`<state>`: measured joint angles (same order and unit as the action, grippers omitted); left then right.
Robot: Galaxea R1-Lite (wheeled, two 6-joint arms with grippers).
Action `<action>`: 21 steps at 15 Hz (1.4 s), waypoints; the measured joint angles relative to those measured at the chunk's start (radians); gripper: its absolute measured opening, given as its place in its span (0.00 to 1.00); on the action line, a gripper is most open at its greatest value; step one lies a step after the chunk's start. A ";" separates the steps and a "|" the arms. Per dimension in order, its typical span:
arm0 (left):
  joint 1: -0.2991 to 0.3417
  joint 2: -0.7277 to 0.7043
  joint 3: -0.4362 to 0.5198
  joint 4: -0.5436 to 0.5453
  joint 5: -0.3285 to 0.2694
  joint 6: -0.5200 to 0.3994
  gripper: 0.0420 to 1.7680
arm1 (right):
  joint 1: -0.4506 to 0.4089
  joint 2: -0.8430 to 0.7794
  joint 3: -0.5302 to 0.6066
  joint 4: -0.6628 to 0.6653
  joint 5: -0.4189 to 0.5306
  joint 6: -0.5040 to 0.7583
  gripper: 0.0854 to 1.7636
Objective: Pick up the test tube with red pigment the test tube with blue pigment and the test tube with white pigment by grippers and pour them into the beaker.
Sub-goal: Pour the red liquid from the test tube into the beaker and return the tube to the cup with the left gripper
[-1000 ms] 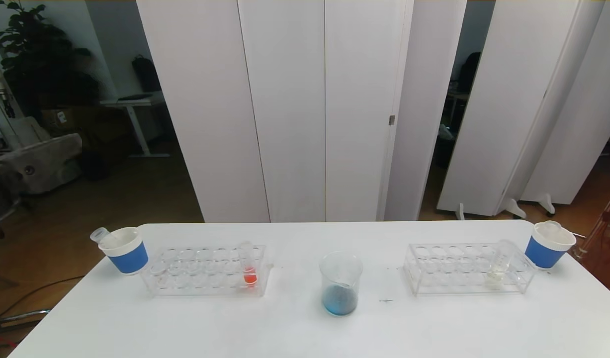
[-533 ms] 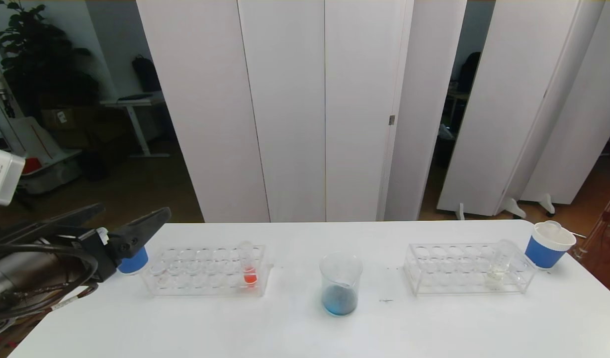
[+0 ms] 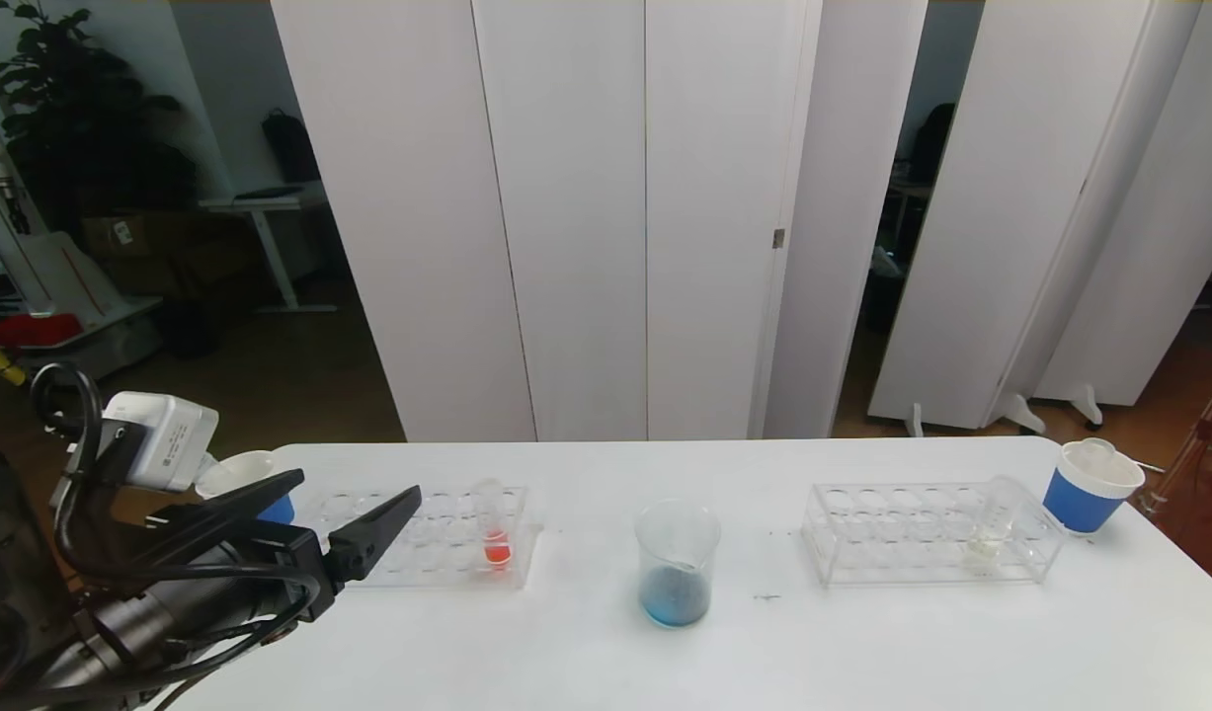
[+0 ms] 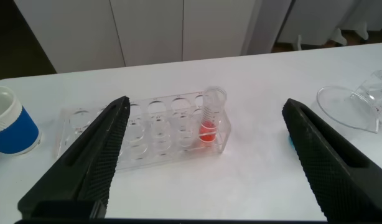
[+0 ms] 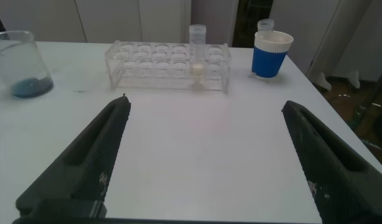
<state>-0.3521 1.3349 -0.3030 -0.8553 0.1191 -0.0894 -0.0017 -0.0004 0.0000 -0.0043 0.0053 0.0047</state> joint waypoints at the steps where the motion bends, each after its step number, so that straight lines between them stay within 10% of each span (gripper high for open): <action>1: -0.017 0.039 0.013 -0.054 0.023 0.000 0.99 | 0.000 0.000 0.000 0.000 0.000 0.000 0.99; 21: -0.197 0.504 -0.094 -0.250 0.283 -0.158 0.99 | 0.000 0.000 0.000 0.000 0.000 0.000 0.99</action>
<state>-0.5489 1.8391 -0.3972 -1.1055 0.4017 -0.2477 -0.0017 -0.0004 0.0000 -0.0043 0.0057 0.0047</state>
